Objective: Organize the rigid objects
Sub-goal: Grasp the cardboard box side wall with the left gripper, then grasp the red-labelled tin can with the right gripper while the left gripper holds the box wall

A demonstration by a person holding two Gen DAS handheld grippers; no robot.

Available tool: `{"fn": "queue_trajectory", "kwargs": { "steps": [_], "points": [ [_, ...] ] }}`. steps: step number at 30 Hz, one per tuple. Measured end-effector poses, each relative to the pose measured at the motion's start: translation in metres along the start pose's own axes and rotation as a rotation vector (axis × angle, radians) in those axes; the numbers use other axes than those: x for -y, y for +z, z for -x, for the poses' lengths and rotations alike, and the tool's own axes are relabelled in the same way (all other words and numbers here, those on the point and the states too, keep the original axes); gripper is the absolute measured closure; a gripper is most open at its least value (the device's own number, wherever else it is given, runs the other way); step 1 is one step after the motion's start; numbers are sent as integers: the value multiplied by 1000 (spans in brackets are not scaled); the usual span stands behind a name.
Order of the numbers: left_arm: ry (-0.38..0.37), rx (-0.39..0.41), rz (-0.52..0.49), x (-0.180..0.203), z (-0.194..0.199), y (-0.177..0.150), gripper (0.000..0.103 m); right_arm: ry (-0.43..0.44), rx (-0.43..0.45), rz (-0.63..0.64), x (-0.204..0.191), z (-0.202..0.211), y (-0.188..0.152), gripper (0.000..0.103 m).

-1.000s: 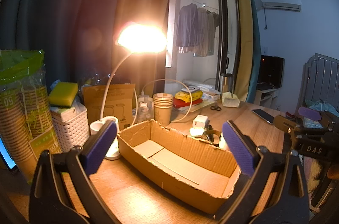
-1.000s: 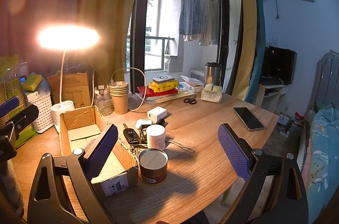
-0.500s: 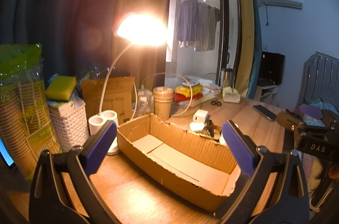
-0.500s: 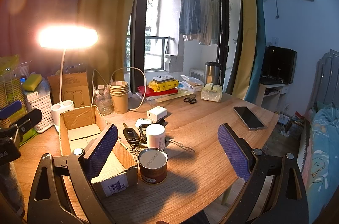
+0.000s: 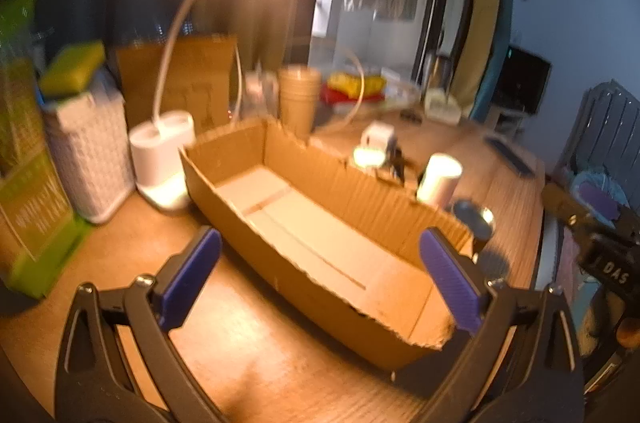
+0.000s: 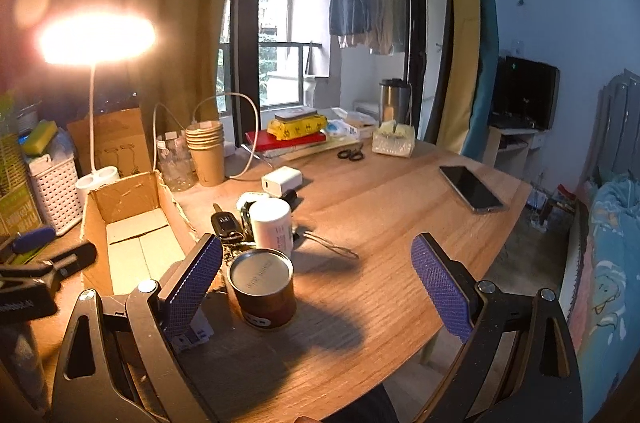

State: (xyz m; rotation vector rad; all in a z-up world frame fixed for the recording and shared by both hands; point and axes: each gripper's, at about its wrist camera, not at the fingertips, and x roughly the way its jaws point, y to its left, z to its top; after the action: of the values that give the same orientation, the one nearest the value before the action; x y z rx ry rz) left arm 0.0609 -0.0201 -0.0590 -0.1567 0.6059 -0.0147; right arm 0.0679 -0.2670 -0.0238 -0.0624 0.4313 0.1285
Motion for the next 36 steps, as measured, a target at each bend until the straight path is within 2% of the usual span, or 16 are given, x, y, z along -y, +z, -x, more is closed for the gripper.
{"fn": "queue_trajectory", "kwargs": {
  "steps": [3,12,15,18,21,24,29,31,36],
  "points": [
    [-4,-98,12,5,-20,-4,3,1,-11,-16,8,-5,-3,6],
    [-3,-258,86,1,-50,-13,4,0,-34,-69,35,-14,-11,6],
    [-7,-338,114,-8,-61,-17,33,-1,-36,-74,39,-15,-12,6],
    [-30,-394,124,-11,-68,-22,41,-2,-37,-82,43,-16,-13,6],
    [-20,-408,86,-8,-69,-24,61,-6,-34,-85,43,-16,-13,6],
    [-23,-411,70,-12,-72,-23,74,-6,-32,-87,45,-16,-13,6],
    [-11,-408,72,-25,-75,-19,77,-6,-35,-88,45,-17,-14,6],
    [-2,-403,80,-31,-77,-18,86,-6,-38,-86,44,-18,-14,6],
    [15,-387,89,-46,-83,-9,92,-3,-49,-79,41,-20,-14,6]
  ]
}}
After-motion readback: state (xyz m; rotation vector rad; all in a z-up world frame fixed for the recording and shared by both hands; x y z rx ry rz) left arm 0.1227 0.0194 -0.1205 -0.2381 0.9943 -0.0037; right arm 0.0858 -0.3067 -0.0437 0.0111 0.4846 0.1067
